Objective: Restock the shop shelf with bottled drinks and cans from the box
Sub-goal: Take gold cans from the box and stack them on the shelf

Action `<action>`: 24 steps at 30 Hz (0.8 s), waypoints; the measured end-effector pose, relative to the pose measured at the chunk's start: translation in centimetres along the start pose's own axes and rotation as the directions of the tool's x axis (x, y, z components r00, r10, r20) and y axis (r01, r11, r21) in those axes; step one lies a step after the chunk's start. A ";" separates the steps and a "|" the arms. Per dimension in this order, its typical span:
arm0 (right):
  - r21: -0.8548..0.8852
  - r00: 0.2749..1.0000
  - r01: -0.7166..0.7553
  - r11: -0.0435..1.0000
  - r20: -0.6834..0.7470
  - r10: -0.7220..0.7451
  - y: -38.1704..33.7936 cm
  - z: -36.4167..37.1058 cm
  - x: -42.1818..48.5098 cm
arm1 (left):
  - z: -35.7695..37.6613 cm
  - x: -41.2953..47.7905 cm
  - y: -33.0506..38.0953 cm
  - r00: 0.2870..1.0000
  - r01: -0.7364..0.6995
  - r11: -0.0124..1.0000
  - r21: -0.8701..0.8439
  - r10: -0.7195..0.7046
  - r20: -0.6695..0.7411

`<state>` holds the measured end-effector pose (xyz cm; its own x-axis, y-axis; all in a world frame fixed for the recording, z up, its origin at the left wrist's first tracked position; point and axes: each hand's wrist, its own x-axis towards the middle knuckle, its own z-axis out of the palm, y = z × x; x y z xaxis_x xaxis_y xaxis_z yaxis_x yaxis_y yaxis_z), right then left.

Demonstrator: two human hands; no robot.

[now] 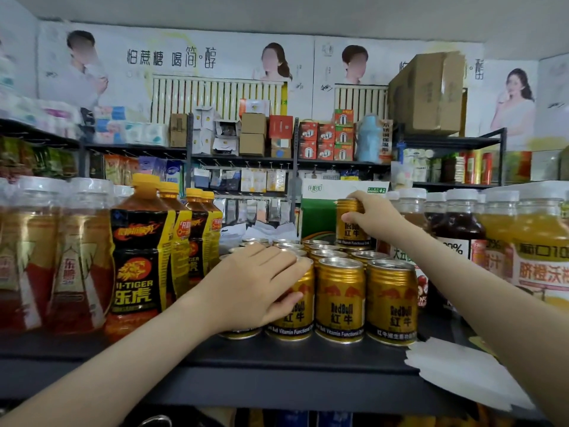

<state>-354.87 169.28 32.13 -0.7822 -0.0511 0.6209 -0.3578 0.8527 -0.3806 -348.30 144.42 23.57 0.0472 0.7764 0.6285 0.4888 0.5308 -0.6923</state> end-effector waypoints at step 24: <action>-0.514 0.943 0.302 0.803 0.284 -0.172 0.2 -1.6 -0.4 | 0.1 -0.1 0.1 0.999 0.015 0.999 -0.046 -0.017 -0.029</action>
<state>-353.82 170.29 32.87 -0.8211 -0.3430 0.4563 -0.2610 0.9365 0.2342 -348.34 144.41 23.43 0.0643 0.7571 0.6501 0.5288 0.5266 -0.6656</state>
